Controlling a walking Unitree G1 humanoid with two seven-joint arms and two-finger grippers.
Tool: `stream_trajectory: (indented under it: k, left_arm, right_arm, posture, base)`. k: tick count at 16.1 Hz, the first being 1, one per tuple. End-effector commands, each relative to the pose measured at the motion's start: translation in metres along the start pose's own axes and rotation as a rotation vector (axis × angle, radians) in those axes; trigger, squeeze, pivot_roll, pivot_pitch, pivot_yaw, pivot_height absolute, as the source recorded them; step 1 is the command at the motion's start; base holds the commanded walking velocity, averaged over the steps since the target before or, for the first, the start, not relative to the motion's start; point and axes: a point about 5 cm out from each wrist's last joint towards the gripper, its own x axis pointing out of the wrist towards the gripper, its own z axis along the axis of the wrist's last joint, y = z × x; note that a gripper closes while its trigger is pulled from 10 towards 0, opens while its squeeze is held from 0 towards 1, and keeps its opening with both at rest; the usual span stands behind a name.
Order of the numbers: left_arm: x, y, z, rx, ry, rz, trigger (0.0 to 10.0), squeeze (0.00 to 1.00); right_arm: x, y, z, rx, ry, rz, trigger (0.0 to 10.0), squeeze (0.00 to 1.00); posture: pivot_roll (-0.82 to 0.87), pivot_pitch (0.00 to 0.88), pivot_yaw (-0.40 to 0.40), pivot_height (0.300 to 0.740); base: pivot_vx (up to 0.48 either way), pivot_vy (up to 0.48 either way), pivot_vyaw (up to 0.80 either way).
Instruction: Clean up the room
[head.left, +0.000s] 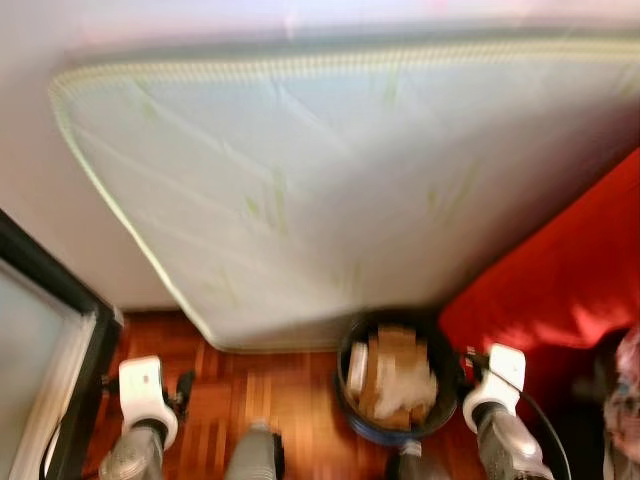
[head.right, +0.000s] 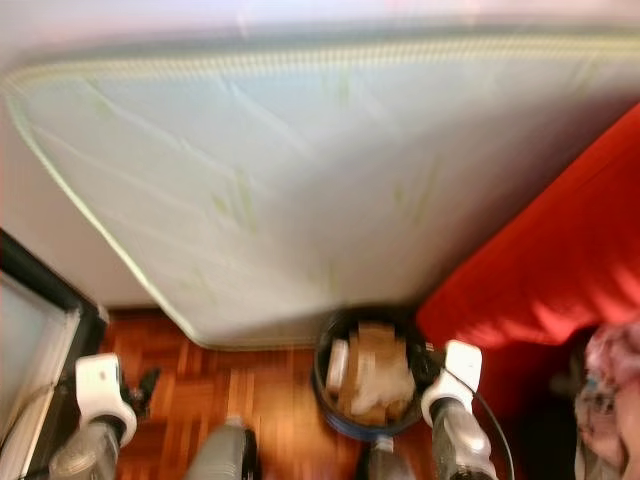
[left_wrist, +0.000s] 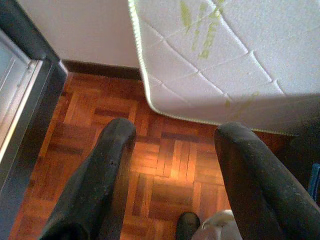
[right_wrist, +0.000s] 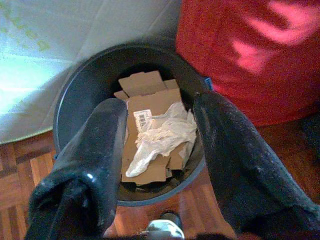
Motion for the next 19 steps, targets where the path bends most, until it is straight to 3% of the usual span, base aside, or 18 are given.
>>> stream_trajectory:
  k: [1,4,7,11,15,18,19]
  left_arm:
    - [-0.005,0.008,-0.013,-0.001,0.047,0.029,10.0,0.0]
    - [-0.018,0.009,-0.06,-0.036,0.255,0.084,10.0,0.0]
    - [-0.026,0.002,-0.081,-0.018,0.375,0.068,10.0,0.0]
    - [-0.024,-0.013,-0.086,0.005,0.409,0.015,10.0,0.0]
    - [-0.029,-0.002,-0.092,0.034,0.458,0.019,10.0,0.0]
    - [-0.029,0.002,-0.091,0.03,0.468,0.043,10.0,0.0]
    - [-0.033,0.004,-0.097,0.062,0.497,0.05,10.0,0.0]
  right_arm:
    - [-0.003,-0.003,-0.01,0.0,0.043,-0.018,10.0,0.0]
    - [-0.009,-0.011,-0.027,-0.046,0.145,-0.041,10.0,0.0]
    - [-0.016,-0.02,-0.039,-0.057,0.196,-0.068,10.0,0.0]
    - [-0.024,-0.038,-0.046,-0.061,0.229,-0.13,10.0,0.0]
    - [-0.03,-0.042,-0.057,-0.042,0.264,-0.151,10.0,0.0]
    - [-0.03,-0.035,-0.061,-0.041,0.28,-0.145,10.0,0.0]
    - [-0.023,-0.015,-0.059,-0.038,0.275,-0.128,10.0,0.0]
  posture:
    - [0.13,0.0,-0.015,0.707]
    - [0.09,0.0,-0.037,0.737]
    - [0.07,0.0,-0.043,0.74]
    - [0.04,0.0,-0.035,0.74]
    - [-0.02,0.0,0.003,0.74]
    - [-0.01,0.0,-0.003,0.74]
    - [0.01,0.0,-0.001,0.74]
  base:
    - [0.0,0.0,0.0]
    - [0.0,0.0,0.0]
    - [0.0,0.0,0.0]
    - [0.0,0.0,0.0]
    - [0.0,0.0,0.0]
    - [0.0,0.0,0.0]
    - [0.0,0.0,0.0]
